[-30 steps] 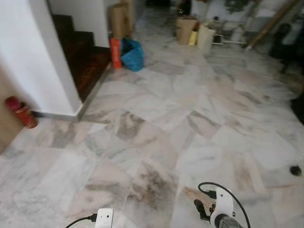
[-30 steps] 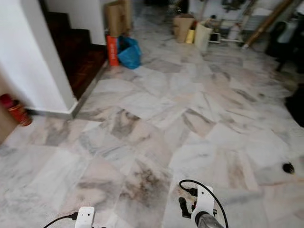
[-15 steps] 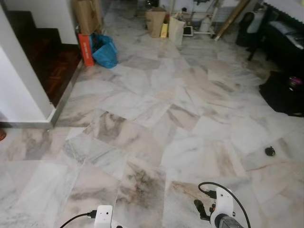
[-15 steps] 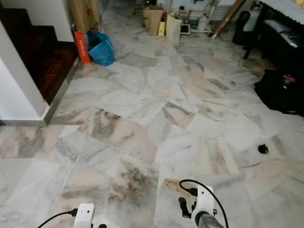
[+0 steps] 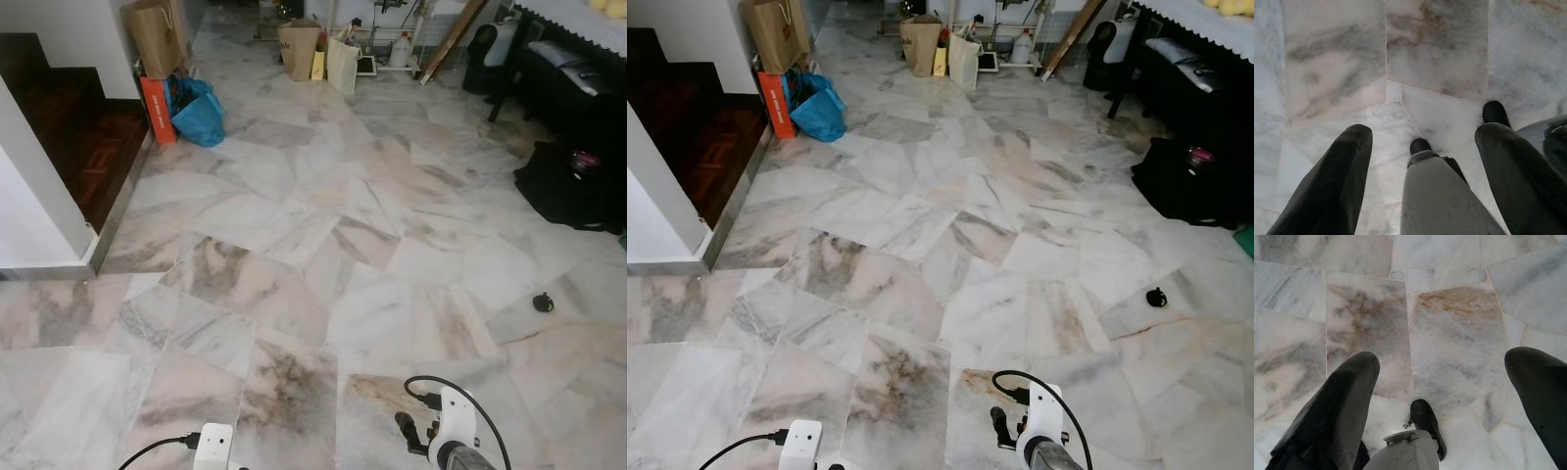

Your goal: Hang hanger

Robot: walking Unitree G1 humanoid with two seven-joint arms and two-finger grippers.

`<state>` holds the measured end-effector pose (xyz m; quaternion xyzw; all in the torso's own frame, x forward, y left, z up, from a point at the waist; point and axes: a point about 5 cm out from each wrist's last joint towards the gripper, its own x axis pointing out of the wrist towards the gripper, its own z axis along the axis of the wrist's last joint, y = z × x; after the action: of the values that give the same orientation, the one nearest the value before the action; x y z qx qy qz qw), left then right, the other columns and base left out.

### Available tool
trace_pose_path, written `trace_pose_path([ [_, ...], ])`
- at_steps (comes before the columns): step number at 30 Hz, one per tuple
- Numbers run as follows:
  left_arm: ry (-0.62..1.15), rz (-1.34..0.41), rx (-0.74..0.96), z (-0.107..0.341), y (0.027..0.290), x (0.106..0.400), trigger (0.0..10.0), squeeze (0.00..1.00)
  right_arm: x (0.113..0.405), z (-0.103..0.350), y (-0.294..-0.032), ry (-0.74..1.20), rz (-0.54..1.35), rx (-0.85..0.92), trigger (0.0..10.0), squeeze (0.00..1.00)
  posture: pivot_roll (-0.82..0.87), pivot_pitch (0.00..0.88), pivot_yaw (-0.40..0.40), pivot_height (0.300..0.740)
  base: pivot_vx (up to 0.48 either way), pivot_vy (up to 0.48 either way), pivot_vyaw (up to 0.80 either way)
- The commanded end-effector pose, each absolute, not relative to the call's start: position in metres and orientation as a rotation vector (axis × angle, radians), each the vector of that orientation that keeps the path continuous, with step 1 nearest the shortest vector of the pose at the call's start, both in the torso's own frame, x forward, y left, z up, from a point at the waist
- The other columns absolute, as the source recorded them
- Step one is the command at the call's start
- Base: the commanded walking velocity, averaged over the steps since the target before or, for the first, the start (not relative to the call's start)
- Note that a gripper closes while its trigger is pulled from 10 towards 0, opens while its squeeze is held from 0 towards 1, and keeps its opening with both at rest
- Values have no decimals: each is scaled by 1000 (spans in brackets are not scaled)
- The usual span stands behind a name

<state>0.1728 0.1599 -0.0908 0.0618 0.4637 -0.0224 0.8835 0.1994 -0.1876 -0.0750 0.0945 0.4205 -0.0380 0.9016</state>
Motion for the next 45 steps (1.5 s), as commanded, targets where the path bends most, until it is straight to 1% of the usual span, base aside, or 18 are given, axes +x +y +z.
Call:
trace_pose_path([
  [1,972,-29,142,-92,163,169,10000,0,197,-76,-189,871,-99,209,10000,0,-31,0,7,740,0,0,-781],
  [3,972,-4,116,-92,165,169,10000,0,197,-76,-189,871,-99,208,10000,0,-31,0,7,740,0,0,-784],
  [7,977,-34,133,-93,162,168,10000,0,196,-77,-190,874,-101,203,10000,0,-33,0,7,740,0,0,-788],
  [31,974,-17,120,-94,163,165,10000,0,193,-78,-189,884,-98,197,10000,0,-32,0,10,740,0,0,-788],
  [39,976,-48,140,-93,164,168,10000,0,195,-77,-188,876,-117,216,10000,0,-22,0,20,740,0,0,-788],
  [45,966,-28,138,-92,165,170,10000,0,198,-76,-187,869,-115,220,10000,0,6,0,17,740,0,0,-788],
])
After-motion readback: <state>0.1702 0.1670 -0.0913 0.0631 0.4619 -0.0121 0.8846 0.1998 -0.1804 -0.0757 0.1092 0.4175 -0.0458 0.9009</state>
